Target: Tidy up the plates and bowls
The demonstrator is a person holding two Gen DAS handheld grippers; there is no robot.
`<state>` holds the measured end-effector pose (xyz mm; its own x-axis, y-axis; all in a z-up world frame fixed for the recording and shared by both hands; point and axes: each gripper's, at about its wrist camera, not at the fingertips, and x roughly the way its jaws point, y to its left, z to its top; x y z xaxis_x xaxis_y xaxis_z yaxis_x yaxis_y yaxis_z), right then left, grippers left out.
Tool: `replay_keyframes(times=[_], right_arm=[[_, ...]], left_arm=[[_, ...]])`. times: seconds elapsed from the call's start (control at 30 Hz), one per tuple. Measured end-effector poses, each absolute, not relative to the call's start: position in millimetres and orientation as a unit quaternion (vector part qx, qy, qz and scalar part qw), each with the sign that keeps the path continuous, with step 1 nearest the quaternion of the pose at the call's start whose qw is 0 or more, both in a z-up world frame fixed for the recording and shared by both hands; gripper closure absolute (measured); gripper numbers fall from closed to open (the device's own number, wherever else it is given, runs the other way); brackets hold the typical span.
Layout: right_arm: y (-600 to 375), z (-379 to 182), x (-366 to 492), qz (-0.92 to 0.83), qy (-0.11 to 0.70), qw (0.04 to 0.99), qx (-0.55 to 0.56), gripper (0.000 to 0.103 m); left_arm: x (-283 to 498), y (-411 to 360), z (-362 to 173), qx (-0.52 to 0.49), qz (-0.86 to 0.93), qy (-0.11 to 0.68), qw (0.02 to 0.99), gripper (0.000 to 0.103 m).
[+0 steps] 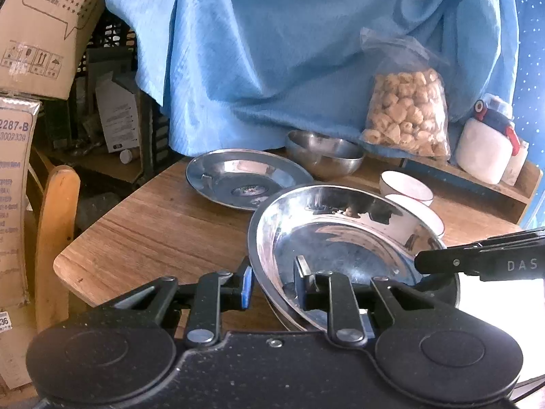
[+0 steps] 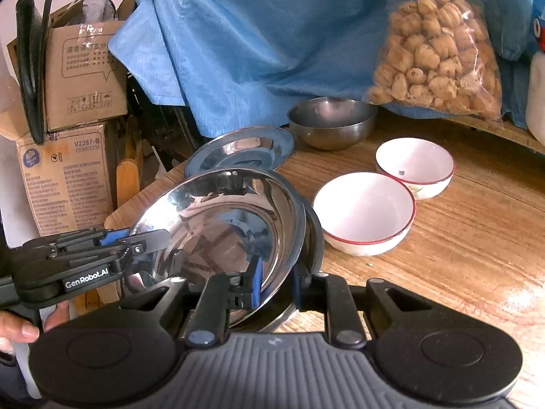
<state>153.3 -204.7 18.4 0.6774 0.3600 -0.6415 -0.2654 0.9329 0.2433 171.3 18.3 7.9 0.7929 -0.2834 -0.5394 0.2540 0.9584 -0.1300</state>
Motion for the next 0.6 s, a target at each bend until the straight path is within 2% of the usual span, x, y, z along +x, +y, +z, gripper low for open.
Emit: replay_keyframes(times=[0.6], right_arm=[[-203.6, 18.6, 153.1, 0.184, 0.354, 0.916, 0.045, 0.080]], left_arm=[[176.5, 13.2, 5.1, -0.023, -0.125, 0.299, 0.946, 0.076]])
